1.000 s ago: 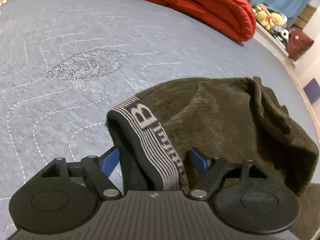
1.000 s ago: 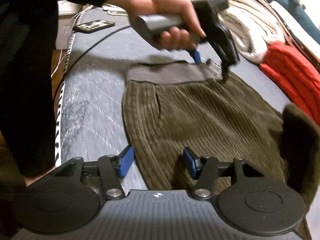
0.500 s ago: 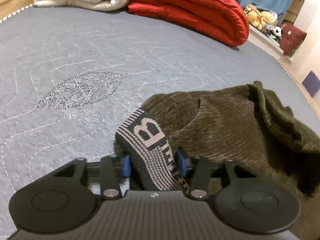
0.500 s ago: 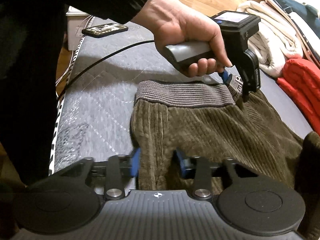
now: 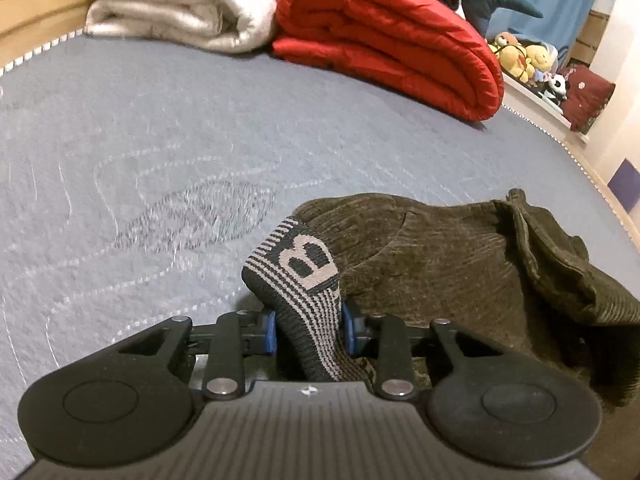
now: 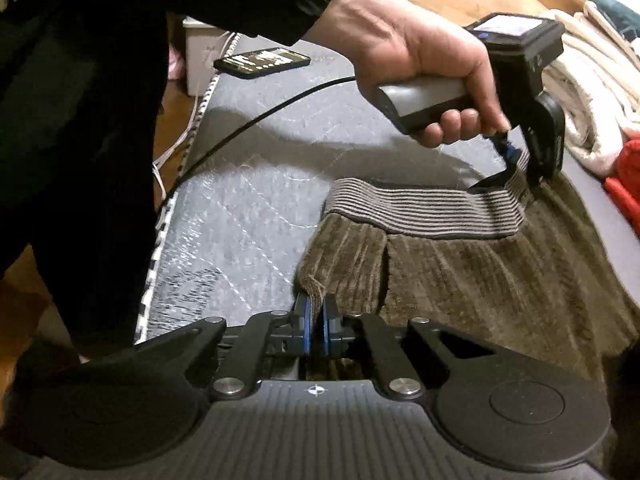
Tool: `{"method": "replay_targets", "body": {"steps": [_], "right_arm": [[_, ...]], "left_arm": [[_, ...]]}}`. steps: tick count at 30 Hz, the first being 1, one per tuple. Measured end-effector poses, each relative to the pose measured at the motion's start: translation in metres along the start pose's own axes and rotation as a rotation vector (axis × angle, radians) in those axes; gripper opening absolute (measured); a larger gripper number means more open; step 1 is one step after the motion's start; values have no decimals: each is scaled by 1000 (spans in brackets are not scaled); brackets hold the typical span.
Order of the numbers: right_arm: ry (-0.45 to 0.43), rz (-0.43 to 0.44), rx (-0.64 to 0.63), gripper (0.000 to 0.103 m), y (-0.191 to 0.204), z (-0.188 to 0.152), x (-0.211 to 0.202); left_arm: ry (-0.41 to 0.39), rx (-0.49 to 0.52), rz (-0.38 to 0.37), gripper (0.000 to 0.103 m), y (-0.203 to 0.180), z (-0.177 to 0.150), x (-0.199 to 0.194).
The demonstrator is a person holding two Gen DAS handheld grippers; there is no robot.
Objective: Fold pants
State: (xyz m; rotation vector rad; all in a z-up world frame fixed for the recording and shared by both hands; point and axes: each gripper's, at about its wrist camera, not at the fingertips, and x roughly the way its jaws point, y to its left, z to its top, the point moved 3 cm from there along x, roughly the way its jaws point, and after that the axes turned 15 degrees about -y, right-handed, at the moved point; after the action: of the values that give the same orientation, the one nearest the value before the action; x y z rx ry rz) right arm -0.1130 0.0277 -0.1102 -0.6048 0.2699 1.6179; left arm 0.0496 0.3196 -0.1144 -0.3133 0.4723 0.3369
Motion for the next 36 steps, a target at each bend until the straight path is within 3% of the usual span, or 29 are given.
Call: {"method": "replay_targets", "body": {"steps": [4, 6, 9, 12, 13, 14, 16, 18, 20, 21, 23, 26, 28, 30, 31, 34, 36], "right_arm": [[-15, -1, 32, 6, 3, 2, -1], [-25, -11, 54, 6, 1, 5, -1], [-3, -31, 27, 6, 4, 4, 4], [8, -71, 86, 7, -6, 2, 6], [2, -87, 94, 13, -8, 2, 3], [3, -108, 97, 31, -9, 1, -1], [-3, -129, 89, 41, -8, -1, -10], [8, -131, 68, 43, -3, -4, -16], [36, -145, 34, 59, 4, -11, -22], [52, -155, 16, 62, 6, -16, -25], [69, -177, -9, 63, 8, -26, -32], [76, -216, 36, 63, 0, -34, -46], [90, -242, 33, 62, -3, -39, -52], [101, -253, 36, 59, -6, -44, -58], [104, -247, 47, 52, -8, -46, -59], [100, -189, 76, 18, -7, -47, -56], [109, -185, 28, 12, -3, -44, -54]], "left_arm": [[-14, 7, 10, 33, -5, 2, 2], [18, -4, 3, 39, -4, 1, 5], [105, -39, 18, 52, 9, -5, 5], [135, -102, 8, 67, 21, -1, -11], [146, -123, -10, 74, 23, -1, -18], [155, -137, -31, 80, 23, -3, -25], [206, -134, -81, 81, 17, -13, -37], [254, -98, -131, 83, 3, -26, -51], [299, -44, -162, 86, -9, -41, -63], [333, -6, -168, 86, -14, -51, -69], [395, 96, -170, 86, -22, -73, -80], [375, 210, -199, 86, -27, -85, -96], [380, 191, -207, 83, -22, -88, -104], [373, 197, -227, 66, -21, -91, -112], [372, 186, -253, 48, -23, -91, -114], [336, 228, -244, 35, -29, -91, -125], [321, 245, -235, 29, -34, -88, -132]]}}
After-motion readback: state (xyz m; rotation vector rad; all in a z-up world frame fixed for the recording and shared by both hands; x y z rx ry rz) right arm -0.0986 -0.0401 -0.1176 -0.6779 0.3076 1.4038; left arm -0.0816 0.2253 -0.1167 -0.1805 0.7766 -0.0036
